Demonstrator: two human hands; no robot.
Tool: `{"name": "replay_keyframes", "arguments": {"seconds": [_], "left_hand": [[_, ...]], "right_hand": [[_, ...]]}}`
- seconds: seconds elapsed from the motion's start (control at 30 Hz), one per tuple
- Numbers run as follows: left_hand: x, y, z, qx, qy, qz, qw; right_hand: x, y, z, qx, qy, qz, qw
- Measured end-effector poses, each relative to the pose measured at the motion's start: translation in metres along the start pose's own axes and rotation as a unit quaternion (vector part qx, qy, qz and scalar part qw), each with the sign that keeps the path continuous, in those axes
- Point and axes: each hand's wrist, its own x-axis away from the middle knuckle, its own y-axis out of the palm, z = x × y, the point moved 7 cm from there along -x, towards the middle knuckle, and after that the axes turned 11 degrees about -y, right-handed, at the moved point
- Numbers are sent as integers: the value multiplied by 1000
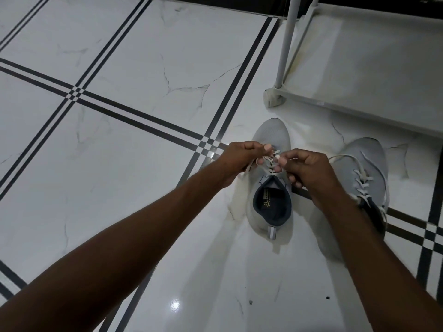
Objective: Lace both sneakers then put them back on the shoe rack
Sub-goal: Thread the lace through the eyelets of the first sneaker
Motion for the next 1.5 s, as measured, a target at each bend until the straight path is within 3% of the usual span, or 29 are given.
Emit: {"name": "replay_keyframes", "arguments": {"seconds": [0.1,0.27,0.5,0.8,0.9,1.0,1.13,1.2,1.3,1.4,1.5], "left_hand": [[-12,-2,-9,12,-7,37,999],[-15,4,-6,18,-29,-57,998],[-23,7,-13,9,-51,-48,998],[-15,16,-18,41,-99,-145,984],[-17,18,-21,37,-96,-106,989],[-22,18,-21,61,-89,-88,990],[-16,20,-13,30,-56,-116,991],[-10,16,-5,-57,-31,-110,992],[-3,9,18,-210,53,-38,975],[4,15,35,-347,189,86,915],[12,28,32,-413,279,177,849]], "right_hand": [[1,5,3,40,-1,39,998],[-1,10,-6,152,-58,-12,987],[-6,13,-8,206,-95,-1,974],[-8,10,-3,110,-55,-12,992],[-7,10,5,77,-24,-49,996],[-6,4,17,9,32,-32,999],[-5,-2,27,-30,70,3,997],[-6,-4,30,-26,80,12,996],[-9,-5,32,-27,87,12,996],[-13,-5,32,-32,85,12,996],[-13,-2,31,-50,89,-2,995]]}}
